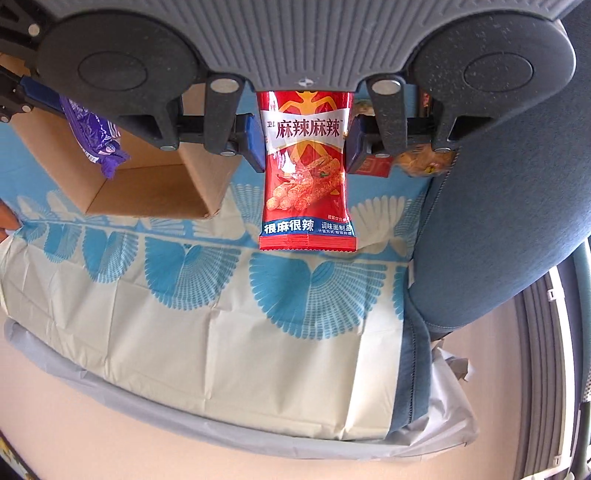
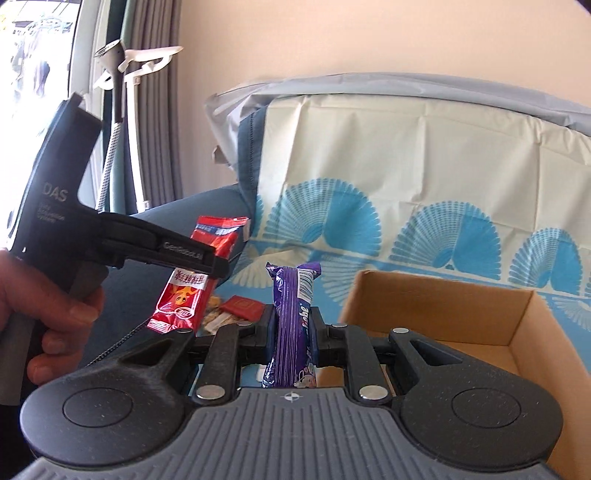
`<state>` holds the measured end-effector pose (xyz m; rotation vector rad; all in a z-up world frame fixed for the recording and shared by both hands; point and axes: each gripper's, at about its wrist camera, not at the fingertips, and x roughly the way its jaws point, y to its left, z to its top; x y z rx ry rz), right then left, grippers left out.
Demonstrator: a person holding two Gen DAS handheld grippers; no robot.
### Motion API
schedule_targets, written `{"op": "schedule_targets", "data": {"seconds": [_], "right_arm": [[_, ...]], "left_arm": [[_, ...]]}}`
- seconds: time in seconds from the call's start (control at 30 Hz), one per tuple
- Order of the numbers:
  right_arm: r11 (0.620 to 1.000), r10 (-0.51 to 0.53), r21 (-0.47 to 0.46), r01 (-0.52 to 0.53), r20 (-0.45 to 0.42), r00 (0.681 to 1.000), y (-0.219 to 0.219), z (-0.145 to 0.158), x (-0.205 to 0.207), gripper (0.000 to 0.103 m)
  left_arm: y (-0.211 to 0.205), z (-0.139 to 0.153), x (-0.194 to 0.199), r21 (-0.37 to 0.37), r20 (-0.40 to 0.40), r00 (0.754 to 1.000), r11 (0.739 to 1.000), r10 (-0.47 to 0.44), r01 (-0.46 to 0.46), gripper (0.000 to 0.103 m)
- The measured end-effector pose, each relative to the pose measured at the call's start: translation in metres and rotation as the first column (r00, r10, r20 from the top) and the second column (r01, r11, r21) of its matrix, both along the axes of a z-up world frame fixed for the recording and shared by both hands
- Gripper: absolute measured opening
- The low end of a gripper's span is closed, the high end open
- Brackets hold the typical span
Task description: Organize snacks
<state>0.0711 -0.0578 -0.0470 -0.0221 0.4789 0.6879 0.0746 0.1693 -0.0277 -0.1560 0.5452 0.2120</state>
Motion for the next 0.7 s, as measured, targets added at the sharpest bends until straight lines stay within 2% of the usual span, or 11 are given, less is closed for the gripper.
{"op": "schedule_targets", "data": {"seconds": [0.47,0.7], "right_arm": [[0.988,-0.154,-0.012,0.154,0.023,0.988,-0.068,-0.006,0.013,0.018],[0.958,-0.284,-0.038,0.285,0.047,0.958,-0.089,-0.009,0.021,0.018]], "left_arm": [[-0.044,0.001,0.020,-0.065,0.072,0.994,0.994,-0.082,0.086,0.049],[-0.073,0.000,0.031,-0.087,0.108,0.984,0.984,-0.144,0.154,0.049]]}}
